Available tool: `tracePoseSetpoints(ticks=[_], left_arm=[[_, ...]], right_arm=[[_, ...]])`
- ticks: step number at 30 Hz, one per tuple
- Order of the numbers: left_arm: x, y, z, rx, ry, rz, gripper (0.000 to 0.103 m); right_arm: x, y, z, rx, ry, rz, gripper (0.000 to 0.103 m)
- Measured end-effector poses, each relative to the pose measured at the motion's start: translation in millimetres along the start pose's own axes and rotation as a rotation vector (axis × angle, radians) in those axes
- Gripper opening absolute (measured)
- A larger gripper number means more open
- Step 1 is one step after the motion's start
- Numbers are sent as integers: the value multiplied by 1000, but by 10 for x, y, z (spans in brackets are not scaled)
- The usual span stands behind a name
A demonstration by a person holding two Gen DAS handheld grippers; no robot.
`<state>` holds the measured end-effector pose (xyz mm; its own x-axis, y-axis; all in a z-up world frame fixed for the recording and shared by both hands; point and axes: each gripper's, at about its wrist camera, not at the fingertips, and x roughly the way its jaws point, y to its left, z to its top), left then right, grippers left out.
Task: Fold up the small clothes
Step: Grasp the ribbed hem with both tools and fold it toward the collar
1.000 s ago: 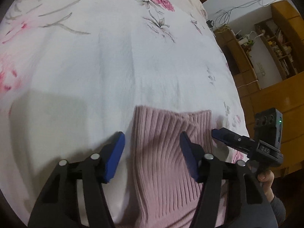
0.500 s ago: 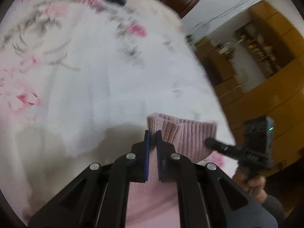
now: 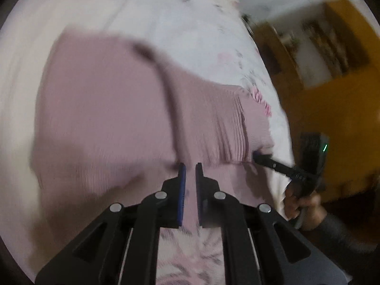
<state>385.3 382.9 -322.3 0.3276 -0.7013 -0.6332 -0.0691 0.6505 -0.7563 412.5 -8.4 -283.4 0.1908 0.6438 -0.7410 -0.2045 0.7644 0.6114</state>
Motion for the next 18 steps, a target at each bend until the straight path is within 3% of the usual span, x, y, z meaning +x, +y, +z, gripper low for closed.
tracePoseSetpoints(ticks=[3, 6, 8, 9, 10, 11, 13, 16, 18], left_arm=[[51, 1, 97, -65, -26, -36, 25], [217, -119, 210, -74, -1, -40, 31], [414, -166, 230, -78, 58, 42, 28], [504, -178, 249, -78, 76, 69, 23], [563, -184, 245, -71, 85, 118, 13], [594, -178, 246, -64, 90, 173, 0], [582, -119, 225, -106, 83, 185, 0], [500, -183, 233, -67, 72, 243, 0], [362, -298, 256, -13, 50, 278, 0]], right_arm=[[-37, -120, 28, 159, -32, 93, 36], [96, -29, 127, 196, -13, 126, 47], [243, 40, 167, 196, 34, 78, 49], [298, 48, 176, 195, 46, 45, 41], [319, 49, 186, 189, 49, 37, 22], [327, 62, 166, 168, 52, 12, 13], [339, 18, 131, 145, 51, -60, 11], [321, -1, 81, 137, 55, -70, 12], [248, 41, 80, 144, 41, -48, 20]])
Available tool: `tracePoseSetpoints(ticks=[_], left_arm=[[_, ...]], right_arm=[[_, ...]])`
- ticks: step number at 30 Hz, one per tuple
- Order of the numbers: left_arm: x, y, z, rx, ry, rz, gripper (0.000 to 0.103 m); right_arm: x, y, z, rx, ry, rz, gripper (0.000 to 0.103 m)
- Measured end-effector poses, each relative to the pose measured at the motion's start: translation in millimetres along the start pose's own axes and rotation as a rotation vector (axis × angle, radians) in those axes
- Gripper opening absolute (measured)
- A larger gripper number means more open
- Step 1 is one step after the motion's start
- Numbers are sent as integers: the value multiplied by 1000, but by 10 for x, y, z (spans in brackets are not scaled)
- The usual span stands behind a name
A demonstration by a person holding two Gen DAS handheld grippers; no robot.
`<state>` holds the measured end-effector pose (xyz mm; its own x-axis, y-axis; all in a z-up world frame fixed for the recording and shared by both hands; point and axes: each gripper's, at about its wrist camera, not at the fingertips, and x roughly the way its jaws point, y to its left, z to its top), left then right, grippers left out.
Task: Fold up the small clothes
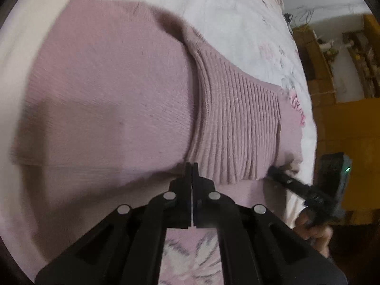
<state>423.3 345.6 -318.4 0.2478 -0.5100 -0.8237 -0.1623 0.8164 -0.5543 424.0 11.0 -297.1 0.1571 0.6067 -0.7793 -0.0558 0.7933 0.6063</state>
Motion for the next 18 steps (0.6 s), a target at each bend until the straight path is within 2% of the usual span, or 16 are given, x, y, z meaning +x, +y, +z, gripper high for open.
tracePoseSetpoints(ticks=[1, 4, 5, 7, 8, 9, 10, 11, 12, 13, 14, 15, 16, 17, 18], left_arm=[[-86, -49, -6, 20, -19, -9, 0], [-261, -203, -32, 77, -66, -129, 0], [-256, -297, -25, 108, -68, -190, 0], [-129, -351, -8, 108, -36, -253, 4], [-37, -371, -20, 97, -13, -259, 4], [101, -355, -4, 94, 12, -213, 4], [213, -321, -1, 96, 32, -156, 4], [334, -251, 4, 80, 61, -123, 4], [439, -134, -2, 38, 94, -133, 5], [461, -77, 0, 10, 103, -162, 4], [408, -48, -13, -1, 95, -172, 3], [269, -59, -46, 9, 66, -179, 11], [110, -67, -100, 22, 35, -202, 22], [-89, -57, -196, 27, -5, -219, 46], [-239, -51, -301, 32, -35, -222, 65]], right_arm=[[-48, 43, 12, 0, -17, 18, 20], [-261, 162, 11, -45, -94, 66, 26], [-263, 207, 14, -52, -98, 79, 26], [-97, 241, 27, -44, -44, 100, 26], [22, 216, 22, -26, -12, 99, 26], [104, 191, 25, -15, 1, 83, 24], [182, 144, 26, -8, 11, 59, 12], [223, 93, 27, -5, 16, 48, 6], [241, 28, 26, 15, 20, 45, 0], [208, -7, 11, 33, 23, 55, 0], [113, -8, -17, 43, 19, 76, 7], [7, 5, -48, 34, 13, 96, 23], [-94, 33, -91, 23, 4, 114, 33], [-233, 26, -156, 15, -8, 122, 42], [-408, -26, -275, 16, -7, 129, 42]])
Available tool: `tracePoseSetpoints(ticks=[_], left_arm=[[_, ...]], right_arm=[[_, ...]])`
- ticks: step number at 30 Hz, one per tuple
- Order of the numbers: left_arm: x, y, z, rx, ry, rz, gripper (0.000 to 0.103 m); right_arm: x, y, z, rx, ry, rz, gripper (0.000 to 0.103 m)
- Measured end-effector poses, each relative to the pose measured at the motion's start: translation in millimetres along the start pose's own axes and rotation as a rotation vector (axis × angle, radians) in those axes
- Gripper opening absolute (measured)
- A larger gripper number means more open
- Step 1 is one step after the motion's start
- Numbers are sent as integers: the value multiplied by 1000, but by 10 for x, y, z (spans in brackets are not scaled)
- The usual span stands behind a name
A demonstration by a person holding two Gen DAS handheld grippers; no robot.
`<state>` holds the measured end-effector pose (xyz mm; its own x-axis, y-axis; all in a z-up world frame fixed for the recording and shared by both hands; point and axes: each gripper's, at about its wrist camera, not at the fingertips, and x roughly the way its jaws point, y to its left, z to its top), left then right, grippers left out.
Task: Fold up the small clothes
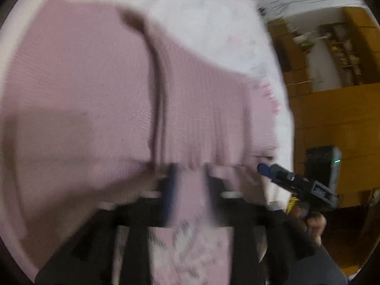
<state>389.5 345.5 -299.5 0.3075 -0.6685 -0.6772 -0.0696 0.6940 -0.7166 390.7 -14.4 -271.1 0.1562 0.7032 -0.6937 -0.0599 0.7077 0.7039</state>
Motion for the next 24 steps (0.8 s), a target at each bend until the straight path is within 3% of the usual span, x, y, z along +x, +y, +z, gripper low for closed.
tracePoseSetpoints(ticks=[2, 3, 8, 11, 14, 18, 24], left_arm=[[-348, -3, -276, 30, -31, 18, 78], [-467, 24, -413, 33, -26, 34, 80], [-1136, 429, -1362, -33, -16, 72, 80], [-1468, 744, -1979, -104, -10, 87, 83], [-1600, 1065, -2489, -193, 42, 96, 83], [-1561, 1220, -2721, -239, 70, 62, 82], [-1474, 1384, -2749, -274, 130, 57, 82]], right_arm=[[-273, -146, -253, 24, 31, 9, 43], [-392, -225, -366, 31, 39, 6, 45], [-1028, -651, -1248, 62, 51, -69, 62], [-1217, -910, -1796, 124, 80, -71, 63], [-1268, -1084, -2095, 161, 119, -69, 63], [-1188, -1009, -2307, 165, 147, -53, 63], [-1100, -1062, -2359, 194, 157, -82, 63]])
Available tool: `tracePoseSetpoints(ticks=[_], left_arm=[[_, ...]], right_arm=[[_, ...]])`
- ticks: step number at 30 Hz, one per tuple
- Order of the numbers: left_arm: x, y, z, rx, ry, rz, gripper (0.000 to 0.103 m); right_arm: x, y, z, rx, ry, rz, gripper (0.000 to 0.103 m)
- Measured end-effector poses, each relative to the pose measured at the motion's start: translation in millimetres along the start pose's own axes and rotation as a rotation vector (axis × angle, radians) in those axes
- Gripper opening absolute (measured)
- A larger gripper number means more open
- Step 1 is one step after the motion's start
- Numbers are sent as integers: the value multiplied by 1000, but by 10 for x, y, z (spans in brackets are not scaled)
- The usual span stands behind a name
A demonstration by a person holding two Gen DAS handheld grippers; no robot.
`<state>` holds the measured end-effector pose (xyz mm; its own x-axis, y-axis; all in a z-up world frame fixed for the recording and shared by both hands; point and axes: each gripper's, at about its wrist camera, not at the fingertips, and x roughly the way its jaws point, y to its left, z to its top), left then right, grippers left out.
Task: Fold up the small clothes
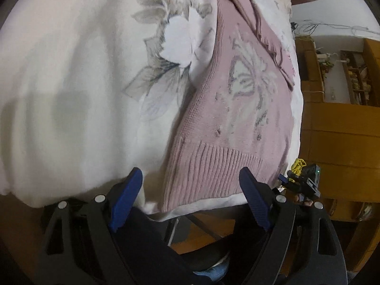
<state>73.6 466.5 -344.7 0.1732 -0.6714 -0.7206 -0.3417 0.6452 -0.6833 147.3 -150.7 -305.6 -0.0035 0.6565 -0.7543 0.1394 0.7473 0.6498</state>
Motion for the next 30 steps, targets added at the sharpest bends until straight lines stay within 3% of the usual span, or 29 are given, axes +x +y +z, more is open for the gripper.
tracePoseSetpoints(ticks=[5, 11, 14, 17, 20, 21, 23, 30], left_arm=[[245, -144, -67, 41, 80, 8, 79], [348, -127, -116, 20, 113, -11, 44], [369, -135, -132, 10, 108, -20, 33], [378, -153, -160, 6, 103, -26, 10], [341, -160, -194, -2, 81, -48, 9], [307, -156, -204, -12, 65, -65, 8], [226, -152, -225, -29, 29, -81, 7], [-252, -477, -318, -15, -109, -274, 7]], right_arm=[[100, 23, -17, -9, 51, -17, 66], [172, 5, -94, 7, 117, 39, 66], [202, 7, -142, 7, 142, 47, 66], [225, 37, -191, -5, 143, 34, 56], [229, 47, -232, -5, 135, 18, 27], [230, 61, -235, -7, 131, 20, 11], [167, 79, -247, -11, 99, 32, 10], [-324, 284, -203, -26, -22, 200, 9]])
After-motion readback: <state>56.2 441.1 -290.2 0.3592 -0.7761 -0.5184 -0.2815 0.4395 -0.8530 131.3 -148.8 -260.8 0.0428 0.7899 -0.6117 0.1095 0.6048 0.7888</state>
